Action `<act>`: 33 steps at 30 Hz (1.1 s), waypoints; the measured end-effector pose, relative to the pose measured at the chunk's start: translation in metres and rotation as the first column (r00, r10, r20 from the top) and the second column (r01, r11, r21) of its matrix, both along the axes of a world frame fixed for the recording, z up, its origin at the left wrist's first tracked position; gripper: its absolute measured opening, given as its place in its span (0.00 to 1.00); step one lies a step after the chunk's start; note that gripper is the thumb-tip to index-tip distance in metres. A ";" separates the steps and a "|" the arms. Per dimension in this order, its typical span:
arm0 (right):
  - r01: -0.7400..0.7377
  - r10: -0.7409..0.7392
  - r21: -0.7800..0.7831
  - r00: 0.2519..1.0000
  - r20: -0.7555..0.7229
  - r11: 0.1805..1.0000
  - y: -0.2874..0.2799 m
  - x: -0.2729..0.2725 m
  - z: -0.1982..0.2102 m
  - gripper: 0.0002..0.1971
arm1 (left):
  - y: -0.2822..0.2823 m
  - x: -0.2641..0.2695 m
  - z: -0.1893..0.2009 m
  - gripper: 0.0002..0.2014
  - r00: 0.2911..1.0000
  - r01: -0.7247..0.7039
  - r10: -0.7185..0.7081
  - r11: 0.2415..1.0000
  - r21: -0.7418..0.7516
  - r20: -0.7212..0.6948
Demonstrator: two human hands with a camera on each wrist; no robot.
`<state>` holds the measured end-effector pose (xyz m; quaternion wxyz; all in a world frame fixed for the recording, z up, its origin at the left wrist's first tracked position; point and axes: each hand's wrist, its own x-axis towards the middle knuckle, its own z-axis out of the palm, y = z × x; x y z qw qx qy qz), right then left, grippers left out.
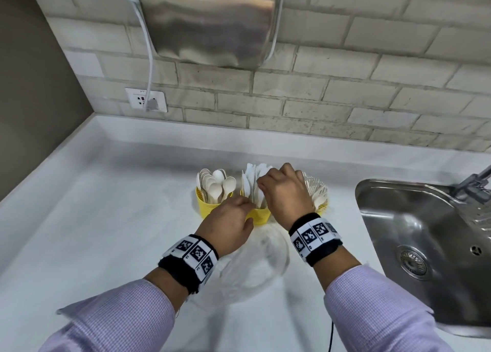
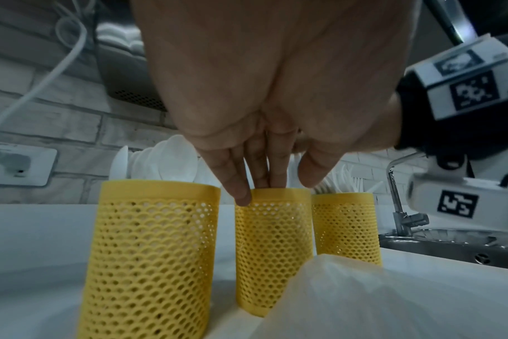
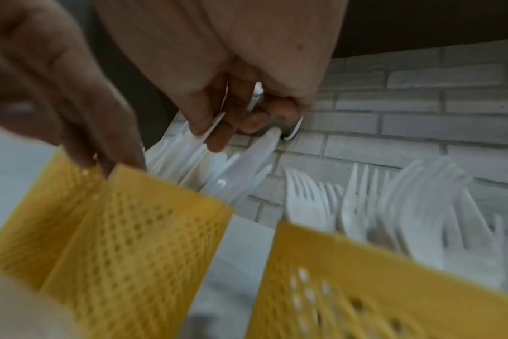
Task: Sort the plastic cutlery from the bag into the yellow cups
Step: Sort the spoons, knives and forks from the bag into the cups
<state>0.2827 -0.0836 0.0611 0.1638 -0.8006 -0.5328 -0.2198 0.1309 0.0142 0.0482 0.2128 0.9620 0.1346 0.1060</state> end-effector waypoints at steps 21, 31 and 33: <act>0.049 -0.095 -0.116 0.894 -0.439 0.992 -0.036 -0.044 -0.029 0.12 | 0.024 -0.019 0.004 0.14 0.933 -0.347 0.354 0.932 0.102 -0.060; 0.037 -0.092 -0.126 0.880 -0.466 0.991 -0.026 -0.030 -0.035 0.05 | 0.027 -0.022 0.007 0.10 0.932 -0.357 0.362 0.928 0.111 -0.031; 0.039 -0.096 -0.130 0.881 -0.464 0.991 -0.027 -0.027 -0.037 0.07 | 0.027 -0.023 0.007 0.08 0.934 -0.352 0.356 0.929 0.115 -0.016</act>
